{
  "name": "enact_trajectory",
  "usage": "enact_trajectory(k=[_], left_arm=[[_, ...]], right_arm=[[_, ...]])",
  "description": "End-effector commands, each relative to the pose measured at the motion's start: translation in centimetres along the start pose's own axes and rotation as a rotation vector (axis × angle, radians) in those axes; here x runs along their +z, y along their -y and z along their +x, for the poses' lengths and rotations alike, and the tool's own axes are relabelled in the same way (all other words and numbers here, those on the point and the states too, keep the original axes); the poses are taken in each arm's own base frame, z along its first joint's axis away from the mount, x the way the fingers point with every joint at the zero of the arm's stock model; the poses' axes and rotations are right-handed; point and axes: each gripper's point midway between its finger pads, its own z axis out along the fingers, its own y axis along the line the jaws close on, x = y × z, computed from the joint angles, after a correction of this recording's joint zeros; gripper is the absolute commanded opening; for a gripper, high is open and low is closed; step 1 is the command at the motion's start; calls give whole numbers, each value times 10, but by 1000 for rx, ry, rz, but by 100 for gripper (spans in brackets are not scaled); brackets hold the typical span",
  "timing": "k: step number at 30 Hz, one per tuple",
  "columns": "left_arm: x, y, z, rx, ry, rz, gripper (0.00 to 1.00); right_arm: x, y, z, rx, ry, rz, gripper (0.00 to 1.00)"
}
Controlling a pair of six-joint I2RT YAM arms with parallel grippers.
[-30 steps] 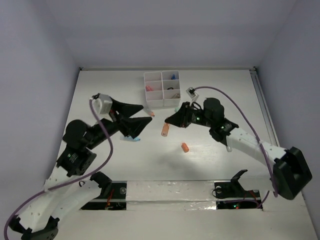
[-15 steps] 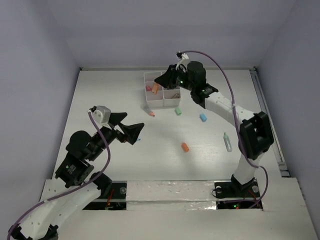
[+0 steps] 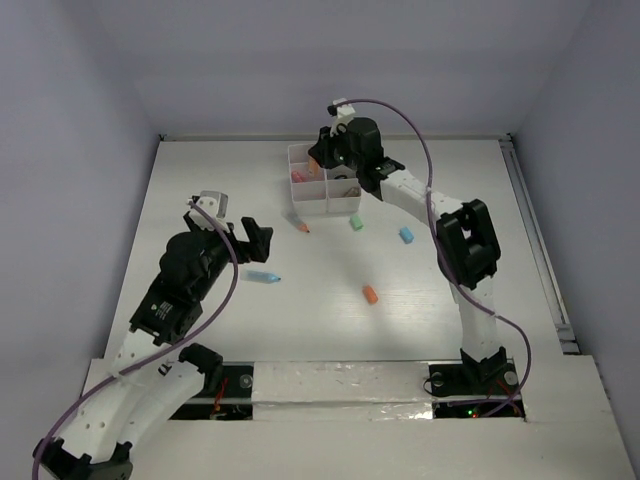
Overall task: Sort the stationery into containers
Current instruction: Place the pen in the storage box.
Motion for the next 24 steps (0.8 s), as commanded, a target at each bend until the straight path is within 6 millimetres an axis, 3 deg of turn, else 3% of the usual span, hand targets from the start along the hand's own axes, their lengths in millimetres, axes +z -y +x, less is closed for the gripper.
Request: enact_trajectory(k=[1, 9, 12, 15, 24], left_arm=[[0, 2, -16, -1, 49, 28, 99], [5, 8, -10, 5, 18, 71, 99], [5, 7, -10, 7, 20, 70, 99], [5, 7, -10, 9, 21, 72, 99], [4, 8, -11, 9, 25, 74, 99]], right_arm=[[6, -3, -45, -115, 113, -7, 0], [11, -14, -10, -146, 77, -121, 0], [13, -14, -5, -160, 74, -132, 0], [13, -14, -5, -176, 72, -134, 5], [12, -9, -11, -225, 77, -105, 3]])
